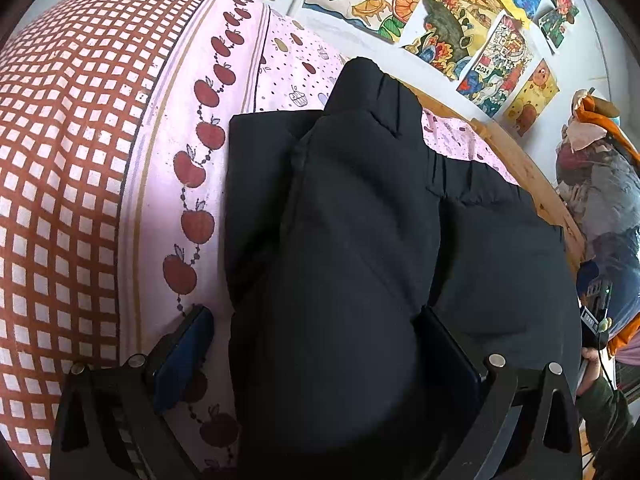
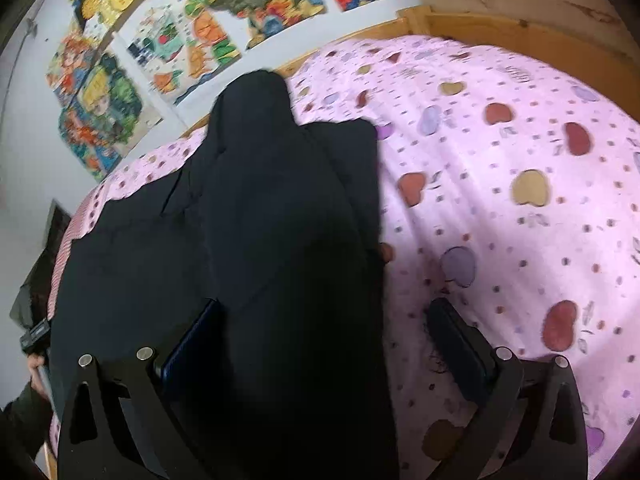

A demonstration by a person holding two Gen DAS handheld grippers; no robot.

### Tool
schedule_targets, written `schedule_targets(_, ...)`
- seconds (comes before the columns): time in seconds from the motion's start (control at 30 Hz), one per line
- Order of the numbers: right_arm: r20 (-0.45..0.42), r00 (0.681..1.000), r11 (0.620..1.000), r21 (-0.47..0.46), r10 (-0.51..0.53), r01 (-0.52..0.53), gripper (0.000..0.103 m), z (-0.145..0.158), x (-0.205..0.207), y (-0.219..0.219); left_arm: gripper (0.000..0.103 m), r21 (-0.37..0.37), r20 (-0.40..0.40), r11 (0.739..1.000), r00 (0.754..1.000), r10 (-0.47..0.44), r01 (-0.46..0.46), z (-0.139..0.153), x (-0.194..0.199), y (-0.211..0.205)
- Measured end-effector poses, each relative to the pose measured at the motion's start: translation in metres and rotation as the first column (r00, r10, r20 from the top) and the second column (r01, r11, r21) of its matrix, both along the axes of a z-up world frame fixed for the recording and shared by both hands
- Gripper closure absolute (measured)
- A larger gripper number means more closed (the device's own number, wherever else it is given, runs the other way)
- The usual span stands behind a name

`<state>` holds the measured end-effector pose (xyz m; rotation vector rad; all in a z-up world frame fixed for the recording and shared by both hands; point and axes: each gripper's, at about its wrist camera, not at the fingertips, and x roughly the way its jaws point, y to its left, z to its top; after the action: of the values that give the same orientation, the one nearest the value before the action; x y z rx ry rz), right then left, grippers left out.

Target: Fold large clothes

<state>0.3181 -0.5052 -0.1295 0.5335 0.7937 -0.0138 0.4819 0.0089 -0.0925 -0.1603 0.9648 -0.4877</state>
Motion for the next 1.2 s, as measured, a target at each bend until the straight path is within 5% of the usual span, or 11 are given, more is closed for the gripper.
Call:
schedule_targets(0.17, -0.006, 0.993, 0.992, 0.028, 0.121, -0.12, 0.001, -0.002, 0.006, 0.013, 0.0, -0.003, 0.002, 1.0, 1.0, -0.014, 0.014, -0.001, -0.002, 0.0)
schedule_targets(0.73, 0.003, 0.988, 0.985, 0.082, 0.152, -0.152, 0.001, -0.009, 0.0, 0.011, 0.0, -0.008, -0.011, 0.998, 0.998, -0.065, 0.065, -0.006, -0.002, -0.01)
schedule_targets(1.2, -0.13, 0.974, 0.968, 0.196, 0.184, -0.157, 0.001, -0.004, 0.01, 0.028, 0.005, -0.034, -0.099, 0.988, 0.983, -0.154, 0.151, -0.001, 0.0, -0.018)
